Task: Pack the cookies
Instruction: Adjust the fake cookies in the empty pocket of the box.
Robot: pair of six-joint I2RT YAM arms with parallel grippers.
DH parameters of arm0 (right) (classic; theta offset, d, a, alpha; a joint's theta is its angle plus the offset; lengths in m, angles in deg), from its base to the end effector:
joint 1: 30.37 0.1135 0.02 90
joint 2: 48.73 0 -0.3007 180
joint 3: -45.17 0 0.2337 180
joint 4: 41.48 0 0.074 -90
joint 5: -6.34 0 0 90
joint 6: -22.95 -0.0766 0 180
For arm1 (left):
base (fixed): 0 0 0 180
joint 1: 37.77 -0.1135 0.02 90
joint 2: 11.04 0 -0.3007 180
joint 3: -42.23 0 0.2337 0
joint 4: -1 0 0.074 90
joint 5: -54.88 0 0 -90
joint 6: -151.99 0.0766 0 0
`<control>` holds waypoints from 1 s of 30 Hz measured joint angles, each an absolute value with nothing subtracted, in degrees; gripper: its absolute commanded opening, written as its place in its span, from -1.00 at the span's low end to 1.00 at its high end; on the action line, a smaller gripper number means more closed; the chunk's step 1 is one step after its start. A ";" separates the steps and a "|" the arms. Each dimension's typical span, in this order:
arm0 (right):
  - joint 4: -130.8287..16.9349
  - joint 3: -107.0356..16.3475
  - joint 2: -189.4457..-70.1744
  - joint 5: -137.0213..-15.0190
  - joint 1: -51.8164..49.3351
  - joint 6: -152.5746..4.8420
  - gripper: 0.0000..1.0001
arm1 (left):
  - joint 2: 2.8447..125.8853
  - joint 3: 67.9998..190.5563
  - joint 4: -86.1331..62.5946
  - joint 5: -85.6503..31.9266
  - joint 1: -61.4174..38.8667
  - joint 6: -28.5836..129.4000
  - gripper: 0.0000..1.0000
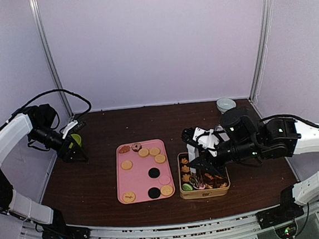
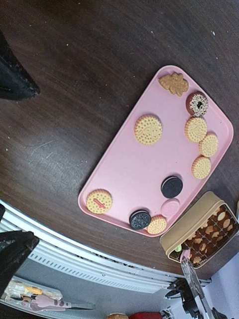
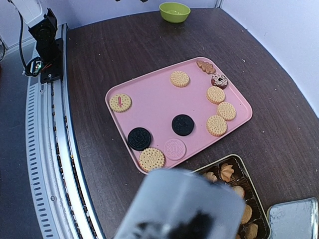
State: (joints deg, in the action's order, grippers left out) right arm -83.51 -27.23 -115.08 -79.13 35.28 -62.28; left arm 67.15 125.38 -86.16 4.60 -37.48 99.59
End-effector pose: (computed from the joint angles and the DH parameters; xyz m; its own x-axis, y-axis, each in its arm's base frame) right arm 0.0990 0.2334 0.3252 -0.1637 -0.5627 -0.8103 -0.9515 0.3071 -0.0211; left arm 0.2091 -0.0500 0.2964 -0.7297 0.4730 -0.4938 0.6763 0.6060 -0.4188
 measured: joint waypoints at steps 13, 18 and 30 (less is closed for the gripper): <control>-83.51 -27.20 -114.60 -79.13 33.84 -62.34 -0.56 | 67.15 125.38 -86.75 4.62 -37.48 99.59 0.87; -83.51 -27.18 -113.44 -79.26 32.09 -62.30 -0.57 | 67.15 125.38 -86.93 4.65 -37.48 99.59 0.87; -83.62 -26.68 -112.34 -77.71 30.71 -62.52 -0.39 | 67.15 125.38 -87.04 4.69 -37.48 99.59 0.87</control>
